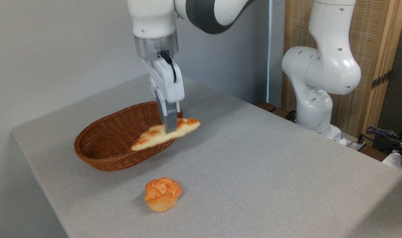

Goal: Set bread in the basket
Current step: 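Lift the loaf and carry it over the wicker basket, then lower the loaf into the basket and open the gripper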

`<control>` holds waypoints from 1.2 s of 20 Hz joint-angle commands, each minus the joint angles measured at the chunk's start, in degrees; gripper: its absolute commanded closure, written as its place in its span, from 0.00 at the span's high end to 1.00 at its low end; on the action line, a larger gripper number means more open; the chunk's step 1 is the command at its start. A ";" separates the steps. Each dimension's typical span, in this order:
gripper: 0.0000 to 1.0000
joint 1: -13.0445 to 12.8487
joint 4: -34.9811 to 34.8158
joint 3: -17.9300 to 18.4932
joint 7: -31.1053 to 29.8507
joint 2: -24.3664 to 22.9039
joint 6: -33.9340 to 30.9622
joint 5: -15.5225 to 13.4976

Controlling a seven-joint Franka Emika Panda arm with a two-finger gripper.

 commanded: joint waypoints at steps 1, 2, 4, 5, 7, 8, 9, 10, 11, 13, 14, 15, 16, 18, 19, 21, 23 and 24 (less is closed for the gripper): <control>0.29 -0.68 3.89 -1.93 -5.65 2.55 -0.83 -4.18; 0.30 -0.68 4.42 -3.34 -7.32 3.60 -0.40 -4.19; 0.33 -0.68 5.39 -6.85 -13.02 6.50 3.63 -4.19; 0.33 -0.68 5.39 -8.70 -16.88 7.82 7.22 -4.01; 0.33 -0.77 5.39 -10.64 -21.47 9.32 12.51 -3.92; 0.33 -0.77 5.39 -11.17 -22.10 9.85 13.57 -3.92; 0.38 -0.77 5.39 -11.61 -22.11 10.55 14.37 -3.92; 0.48 -0.77 5.39 -12.22 -22.11 11.34 15.51 -3.92; 0.83 -0.77 5.39 -12.93 -22.28 12.04 16.65 -3.92; 0.96 -0.77 5.30 -13.55 -22.46 12.75 17.71 -3.57; 1.00 -0.77 5.30 -13.55 -22.46 12.67 17.71 -3.57; 1.00 -0.77 5.30 -13.55 -22.46 12.58 17.71 -3.57; 1.00 -0.77 5.30 -13.46 -22.37 12.40 17.71 -3.57; 1.00 -0.68 5.30 -12.85 -22.37 11.44 17.02 -3.57; 1.00 -0.51 5.30 -12.41 -22.37 10.30 16.14 -3.57; 1.00 0.02 7.48 -9.35 -22.37 8.20 8.45 -3.31; 1.00 0.20 13.52 -5.49 -22.28 7.74 -2.96 -2.00; 1.00 0.20 15.91 -3.98 -22.37 7.74 -6.25 -0.08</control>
